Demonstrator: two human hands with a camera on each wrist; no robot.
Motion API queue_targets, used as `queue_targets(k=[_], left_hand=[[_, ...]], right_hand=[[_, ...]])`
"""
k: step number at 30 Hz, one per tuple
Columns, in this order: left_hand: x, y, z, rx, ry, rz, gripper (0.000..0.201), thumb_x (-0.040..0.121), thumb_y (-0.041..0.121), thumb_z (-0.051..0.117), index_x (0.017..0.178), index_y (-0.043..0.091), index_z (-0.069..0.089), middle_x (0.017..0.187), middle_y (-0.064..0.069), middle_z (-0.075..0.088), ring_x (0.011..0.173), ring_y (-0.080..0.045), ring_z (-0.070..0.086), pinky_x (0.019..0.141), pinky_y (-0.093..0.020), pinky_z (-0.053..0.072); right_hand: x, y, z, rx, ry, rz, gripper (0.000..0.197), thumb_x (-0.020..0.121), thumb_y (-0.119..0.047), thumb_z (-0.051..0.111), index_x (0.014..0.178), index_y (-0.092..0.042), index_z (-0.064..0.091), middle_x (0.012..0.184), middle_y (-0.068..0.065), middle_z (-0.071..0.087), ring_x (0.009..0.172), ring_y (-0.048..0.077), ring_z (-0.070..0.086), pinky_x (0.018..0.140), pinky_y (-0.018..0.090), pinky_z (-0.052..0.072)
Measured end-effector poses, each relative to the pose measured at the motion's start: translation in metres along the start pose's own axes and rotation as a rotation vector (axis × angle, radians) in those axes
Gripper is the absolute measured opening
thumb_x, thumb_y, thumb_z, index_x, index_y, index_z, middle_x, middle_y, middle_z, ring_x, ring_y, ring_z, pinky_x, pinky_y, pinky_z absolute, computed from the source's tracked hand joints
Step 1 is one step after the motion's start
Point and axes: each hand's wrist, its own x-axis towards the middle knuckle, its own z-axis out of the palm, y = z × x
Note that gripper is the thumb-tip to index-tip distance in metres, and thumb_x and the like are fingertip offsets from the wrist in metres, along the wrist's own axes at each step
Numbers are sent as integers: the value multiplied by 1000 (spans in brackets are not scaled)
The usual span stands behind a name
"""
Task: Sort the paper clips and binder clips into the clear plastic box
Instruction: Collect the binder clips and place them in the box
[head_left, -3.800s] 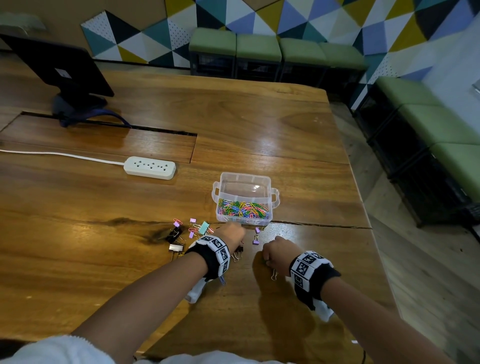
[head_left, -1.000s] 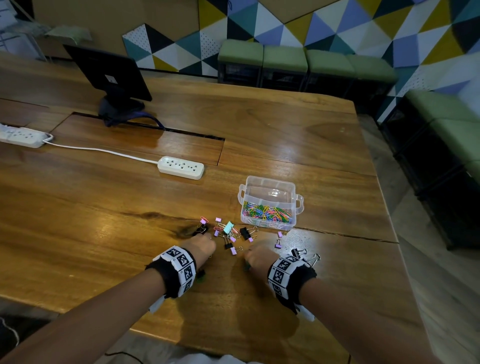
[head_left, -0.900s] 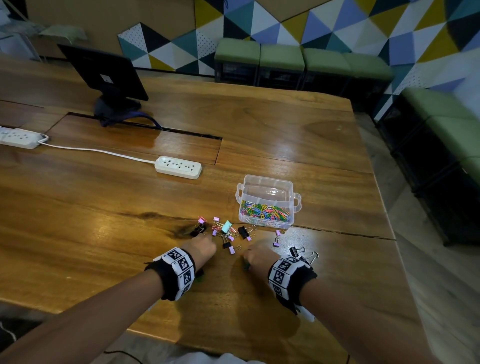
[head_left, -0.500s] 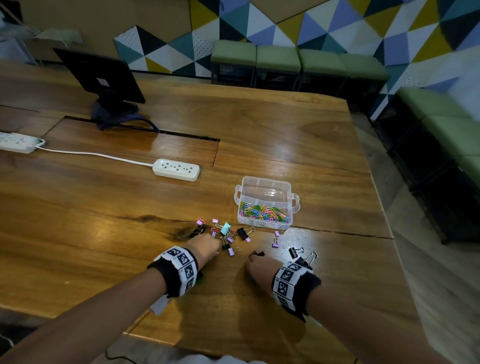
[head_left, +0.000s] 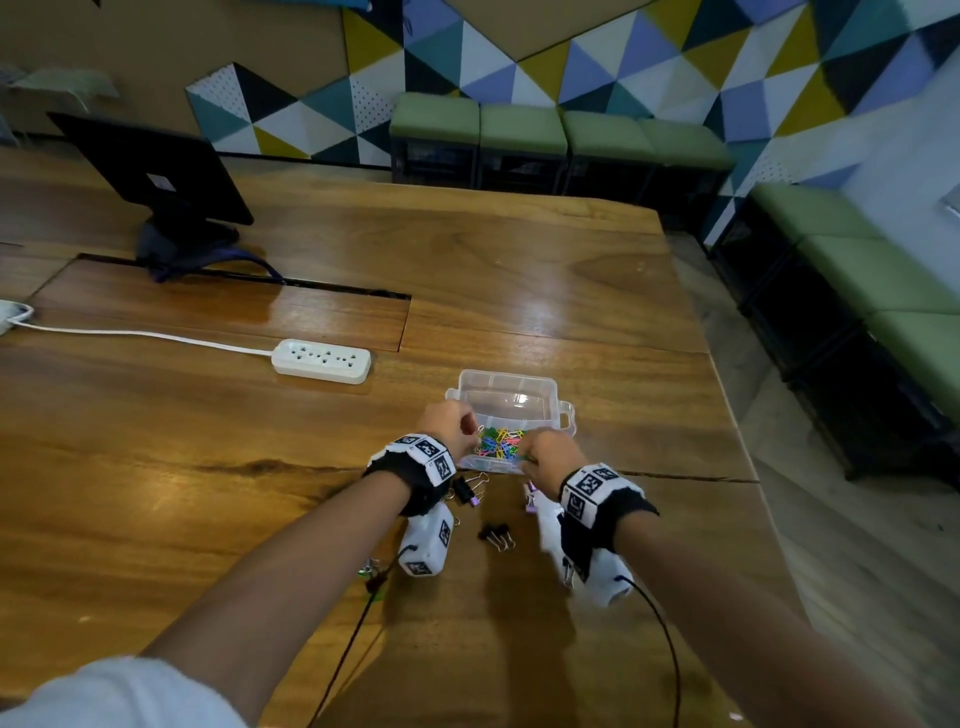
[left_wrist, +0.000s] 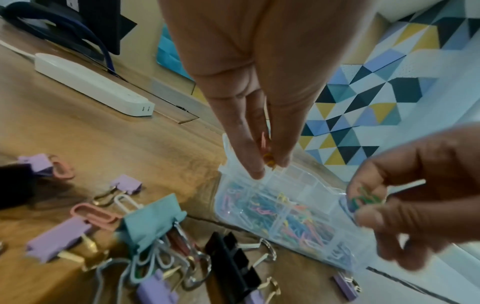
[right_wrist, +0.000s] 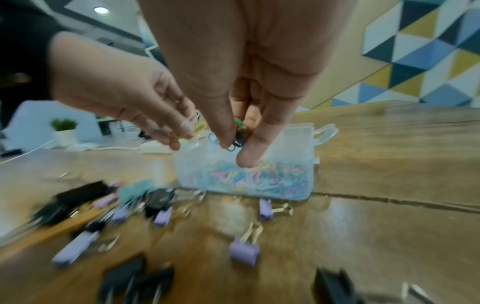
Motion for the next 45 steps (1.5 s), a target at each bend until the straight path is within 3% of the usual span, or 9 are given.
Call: queue_targets(k=[6,11,13,20,24,28,33,42,45], left_hand=[[15,2,7,-54,-24,-54,23,88,5,62,110,5,68,114,-12,69,104,-22,65,92,-33,54],[14,10,4,-72,-126,3,35,96,-5,41,128,-1,56,130,-15,59,122,-24,55,90,-20,47],[10,8,3,-80,-95,21,37,94,-7,42,126,4,59,129,-12,62,120,-20,57,100,-25,43],[-18,-9,-9,-93,-71,125,22,89,0,56,103,10,71,115,-3,69,110,-14,62,99,-27,48],[-49,-34,-14,60,-196,121,16,88,9,60,98,17,71,109,3,68,104,-12,63,93,-26,50],[-86,-54,-14,331,-380,86,22,85,21,65,106,17,68,113,-1,67,107,-17,60,91,-28,50],[-119,-82,-5,431,-432,25,38,77,29,74,110,20,59,116,2,54,102,-13,52,81,-23,42],[-145,-105,5,424,-382,63,21,87,24,64,107,20,60,127,-1,47,118,-16,48,95,-28,43],[-144,-105,6,415,-372,67,18,87,23,64,105,17,63,130,-2,47,121,-17,47,96,-28,41]], right_hand=[[24,6,-14,155,128,116,18,86,-8,61,103,-10,68,111,9,67,100,20,64,88,28,53],[34,8,-7,203,98,149,28,89,0,51,109,-13,66,111,5,68,100,17,64,87,23,50],[34,9,-5,187,62,135,32,89,1,49,112,-14,65,113,5,68,102,17,64,91,25,51],[6,6,8,97,99,-36,27,90,-6,48,106,-16,68,117,6,65,102,19,62,91,28,49],[-17,3,22,13,71,-174,22,89,-12,49,103,-15,66,117,7,59,112,23,50,99,35,43],[-33,-4,43,-27,8,-308,21,86,-6,52,101,-9,68,108,12,60,102,29,54,91,39,47],[-43,-10,61,-25,-102,-223,25,84,-20,61,110,-19,63,117,3,54,107,20,54,92,34,48],[-46,-16,65,-118,-208,-74,15,81,-14,55,89,-26,50,104,0,55,97,21,57,88,35,51],[-43,-27,59,-152,-213,-65,20,79,-13,57,96,-23,53,111,1,51,103,21,54,91,37,50]])
